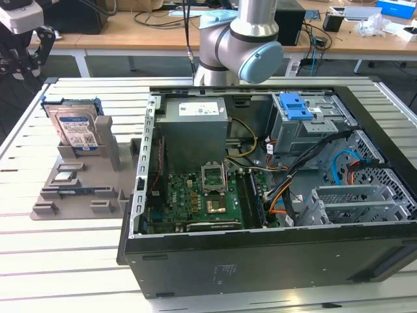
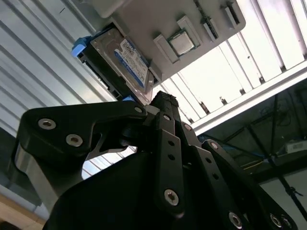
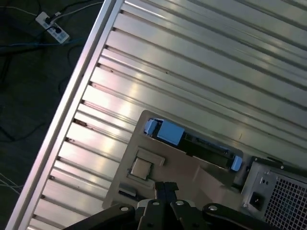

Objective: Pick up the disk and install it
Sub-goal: 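Pick up the disk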

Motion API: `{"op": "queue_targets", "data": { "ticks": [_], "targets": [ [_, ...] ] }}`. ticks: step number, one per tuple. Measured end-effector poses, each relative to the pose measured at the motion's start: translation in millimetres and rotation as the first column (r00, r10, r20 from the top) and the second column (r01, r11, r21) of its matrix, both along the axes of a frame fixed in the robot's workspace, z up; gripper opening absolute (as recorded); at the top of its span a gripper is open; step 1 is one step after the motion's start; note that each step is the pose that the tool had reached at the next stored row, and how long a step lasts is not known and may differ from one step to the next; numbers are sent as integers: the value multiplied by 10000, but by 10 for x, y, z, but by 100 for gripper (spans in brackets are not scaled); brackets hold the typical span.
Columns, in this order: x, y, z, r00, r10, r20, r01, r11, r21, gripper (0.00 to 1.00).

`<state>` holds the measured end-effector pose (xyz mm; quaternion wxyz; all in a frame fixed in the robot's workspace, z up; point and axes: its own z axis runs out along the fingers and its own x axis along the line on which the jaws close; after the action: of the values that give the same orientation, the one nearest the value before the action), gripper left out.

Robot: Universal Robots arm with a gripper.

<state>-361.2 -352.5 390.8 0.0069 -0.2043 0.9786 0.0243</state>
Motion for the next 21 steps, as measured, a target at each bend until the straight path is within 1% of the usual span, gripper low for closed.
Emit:
{"op": "queue_targets", "data": {
  "ticks": [3, 4, 5, 8, 12, 14, 16, 17, 18, 19, 20, 21],
  "targets": [
    [0, 0, 0, 9990, 454, 0, -454, 9990, 0, 11],
    [0, 0, 0, 9970, 773, 0, -773, 9970, 0, 11],
    [0, 0, 0, 9940, 1096, -1, -1096, 9940, 0, 11],
    [0, 0, 0, 9891, 1471, -1, -1471, 9891, 0, 11],
    [0, 0, 0, 9782, 2079, -1, -2079, 9782, 0, 11],
    [0, 0, 0, 9717, 2362, 0, -2362, 9717, 0, 11],
    [0, 0, 0, 9645, 2639, 0, -2639, 9645, 0, 11],
    [0, 0, 0, 9600, 2800, 0, -2800, 9600, 0, 11],
    [0, 0, 0, 9505, 3108, 0, -3108, 9505, 0, 11],
    [0, 0, 0, 9429, 3330, 0, -3330, 9429, 0, 11],
    [0, 0, 0, 9362, 3514, 0, -3514, 9362, 0, 11],
    [0, 0, 0, 9312, 3644, -1, -3644, 9312, 0, 11]
  ]
}}
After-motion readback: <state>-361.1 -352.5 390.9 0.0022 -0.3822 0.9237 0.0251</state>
